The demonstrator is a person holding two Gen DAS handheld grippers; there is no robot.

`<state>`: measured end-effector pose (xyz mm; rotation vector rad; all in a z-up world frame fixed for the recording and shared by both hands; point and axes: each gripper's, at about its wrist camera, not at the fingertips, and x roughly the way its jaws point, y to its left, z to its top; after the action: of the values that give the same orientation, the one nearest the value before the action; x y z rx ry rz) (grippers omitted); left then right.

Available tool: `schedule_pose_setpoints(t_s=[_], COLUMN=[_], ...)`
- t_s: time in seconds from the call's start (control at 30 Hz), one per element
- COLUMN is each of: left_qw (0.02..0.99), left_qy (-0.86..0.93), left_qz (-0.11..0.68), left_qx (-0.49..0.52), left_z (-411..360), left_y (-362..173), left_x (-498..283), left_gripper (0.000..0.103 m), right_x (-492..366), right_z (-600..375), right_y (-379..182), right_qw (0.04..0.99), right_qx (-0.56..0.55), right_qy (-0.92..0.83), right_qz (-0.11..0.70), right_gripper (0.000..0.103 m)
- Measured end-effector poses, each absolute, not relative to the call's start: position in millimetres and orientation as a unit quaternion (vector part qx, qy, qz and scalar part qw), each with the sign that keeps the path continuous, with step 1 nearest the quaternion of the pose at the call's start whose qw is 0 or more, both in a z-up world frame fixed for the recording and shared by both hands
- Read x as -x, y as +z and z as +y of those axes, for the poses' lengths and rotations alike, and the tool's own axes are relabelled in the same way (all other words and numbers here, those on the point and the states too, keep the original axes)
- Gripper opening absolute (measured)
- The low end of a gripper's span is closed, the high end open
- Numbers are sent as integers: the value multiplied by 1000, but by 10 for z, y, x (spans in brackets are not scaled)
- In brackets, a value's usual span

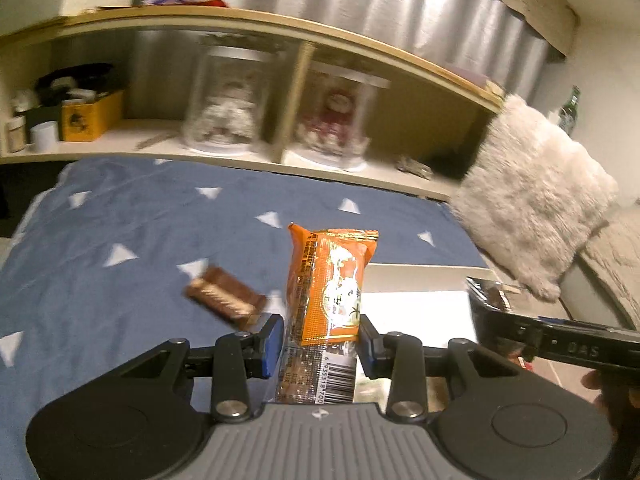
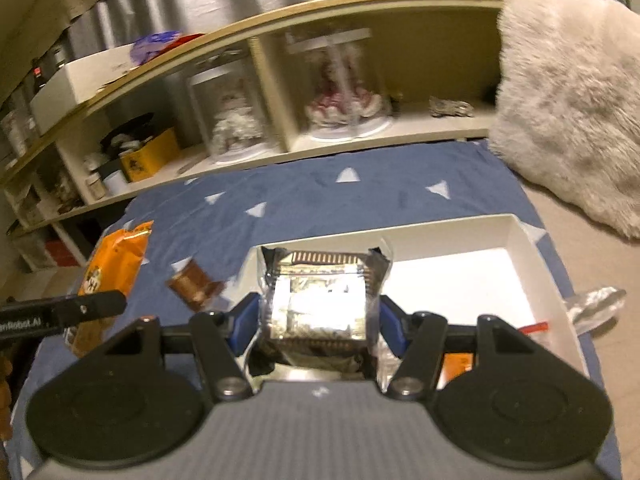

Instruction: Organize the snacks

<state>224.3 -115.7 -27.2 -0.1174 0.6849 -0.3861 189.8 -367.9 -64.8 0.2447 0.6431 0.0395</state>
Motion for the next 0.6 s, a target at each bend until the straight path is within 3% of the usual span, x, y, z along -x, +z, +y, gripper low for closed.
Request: schedule_pose_setpoints(t_s=[0.33, 0.6], left_qw=[898, 870], left_qy=[-234, -254], left_qz=[369, 420], left_qx=[39, 35], left_z=[-2122, -2455], left_y=[-620, -1055], left_x=[-2654, -3025], left_gripper=[40, 40], right_x=[-1961, -2174], right_z=[-4292, -4555], right_y=[-861, -1110], right_qw=[935, 927], right_qx=[-159, -167], right_qy=[-45, -75], right_qz=[313, 328], right_gripper=[67, 68])
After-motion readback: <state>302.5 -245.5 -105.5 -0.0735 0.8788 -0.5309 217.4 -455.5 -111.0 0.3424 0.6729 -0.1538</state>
